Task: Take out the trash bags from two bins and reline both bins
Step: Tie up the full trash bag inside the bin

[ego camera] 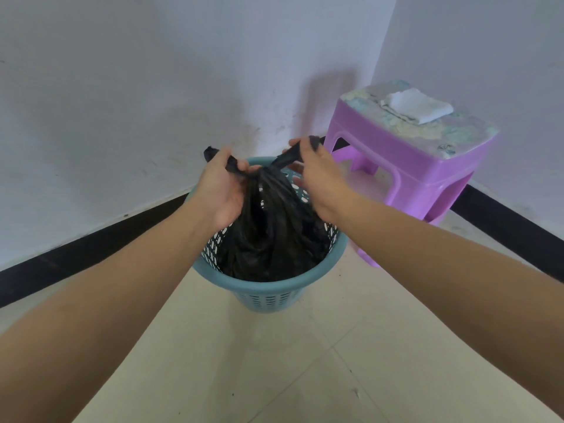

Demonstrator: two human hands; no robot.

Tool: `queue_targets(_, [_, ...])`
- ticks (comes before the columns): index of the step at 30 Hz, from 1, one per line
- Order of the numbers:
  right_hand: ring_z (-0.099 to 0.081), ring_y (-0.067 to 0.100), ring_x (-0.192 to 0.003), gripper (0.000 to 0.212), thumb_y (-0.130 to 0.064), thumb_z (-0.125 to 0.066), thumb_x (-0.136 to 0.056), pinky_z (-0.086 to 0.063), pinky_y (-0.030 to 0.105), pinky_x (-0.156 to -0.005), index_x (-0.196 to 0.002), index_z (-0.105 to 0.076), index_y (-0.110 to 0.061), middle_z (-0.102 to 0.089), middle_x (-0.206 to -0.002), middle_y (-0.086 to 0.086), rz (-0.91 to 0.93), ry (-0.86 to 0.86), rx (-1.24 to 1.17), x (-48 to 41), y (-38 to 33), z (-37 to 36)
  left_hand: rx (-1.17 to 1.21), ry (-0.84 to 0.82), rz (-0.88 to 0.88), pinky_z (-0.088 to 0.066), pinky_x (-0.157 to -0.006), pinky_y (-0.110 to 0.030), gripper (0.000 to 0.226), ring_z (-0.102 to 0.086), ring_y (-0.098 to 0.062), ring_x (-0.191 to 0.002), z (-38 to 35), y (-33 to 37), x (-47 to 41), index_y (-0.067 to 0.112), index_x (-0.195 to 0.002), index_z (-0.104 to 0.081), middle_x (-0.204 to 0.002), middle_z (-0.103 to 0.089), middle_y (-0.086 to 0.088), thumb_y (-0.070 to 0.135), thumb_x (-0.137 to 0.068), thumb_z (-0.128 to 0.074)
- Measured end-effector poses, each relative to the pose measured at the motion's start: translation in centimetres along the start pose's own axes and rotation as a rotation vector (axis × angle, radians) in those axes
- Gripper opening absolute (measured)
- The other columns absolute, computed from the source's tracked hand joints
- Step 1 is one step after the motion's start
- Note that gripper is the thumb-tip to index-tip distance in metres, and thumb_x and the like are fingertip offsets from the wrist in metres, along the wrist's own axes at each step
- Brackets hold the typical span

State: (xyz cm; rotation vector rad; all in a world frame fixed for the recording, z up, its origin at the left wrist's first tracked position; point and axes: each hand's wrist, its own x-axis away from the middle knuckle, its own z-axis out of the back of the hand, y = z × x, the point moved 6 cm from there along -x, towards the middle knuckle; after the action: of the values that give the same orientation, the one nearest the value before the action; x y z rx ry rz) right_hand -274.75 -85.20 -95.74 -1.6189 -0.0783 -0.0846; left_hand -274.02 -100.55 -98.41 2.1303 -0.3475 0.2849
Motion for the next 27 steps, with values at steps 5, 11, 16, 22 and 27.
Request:
queue_targets(5, [-0.068, 0.029, -0.084, 0.027, -0.015, -0.033, -0.107, -0.053, 0.044, -0.096, -0.087, -0.051, -0.012, -0.067, -0.083, 0.010, -0.188, 0.122, -0.638, -0.8, -0.4, 0.5, 0.441, 0.138, -0.161, -0.053, -0.093, -0.042, 0.050, -0.069, -0.030, -0.086, -0.6, 2.9, -0.3, 0.012, -0.071, -0.045, -0.084, -0.069, -0.016, 0.039, -0.106, -0.025])
queue_targets(11, [-0.021, 0.011, -0.035, 0.029, -0.005, -0.031, -0.101, -0.038, 0.026, -0.046, -0.076, -0.042, -0.015, -0.021, -0.042, -0.006, -0.175, 0.244, -0.545, -1.0, 0.5, 3.9, 0.211, 0.451, -0.251, -0.018, -0.038, -0.020, 0.040, -0.015, -0.011, -0.039, 4.3, 4.3, 0.6, 0.020, -0.063, -0.029, -0.045, -0.023, 0.007, 0.023, -0.103, -0.030])
queue_targets(16, [-0.025, 0.012, -0.039, 0.026, -0.018, -0.030, -0.105, -0.024, 0.019, -0.037, -0.087, -0.048, -0.016, -0.029, -0.048, -0.004, -0.169, 0.418, -0.206, -2.0, 2.4, 11.7, -0.050, 0.511, -0.257, -0.012, -0.039, -0.021, 0.041, -0.012, -0.011, -0.039, 7.3, 4.5, 0.7, 0.023, -0.063, -0.030, -0.044, -0.021, 0.008, 0.032, -0.103, -0.032])
queue_targets(22, [-0.057, 0.019, -0.065, 0.035, -0.038, -0.033, -0.107, -0.057, 0.037, -0.064, -0.097, -0.061, -0.020, -0.055, -0.066, -0.001, -0.018, 0.424, 0.183, -2.0, 0.4, 13.5, -0.352, 0.374, -0.330, -0.053, -0.053, -0.029, 0.052, -0.055, -0.019, -0.045, 5.0, 5.6, 1.0, 0.013, -0.066, -0.046, -0.048, -0.050, -0.001, 0.044, -0.105, -0.031])
queue_targets(27, [-0.070, 0.020, -0.064, 0.055, -0.053, -0.025, -0.105, -0.057, 0.040, -0.072, -0.104, -0.063, -0.012, -0.072, -0.086, 0.006, 0.137, 0.380, 0.640, -1.3, -2.4, 11.4, -0.863, 0.468, -0.252, -0.057, -0.062, -0.036, 0.072, -0.073, -0.032, -0.073, 5.1, 7.0, 2.3, 0.009, -0.093, -0.066, -0.095, -0.072, -0.015, 0.061, -0.100, -0.016])
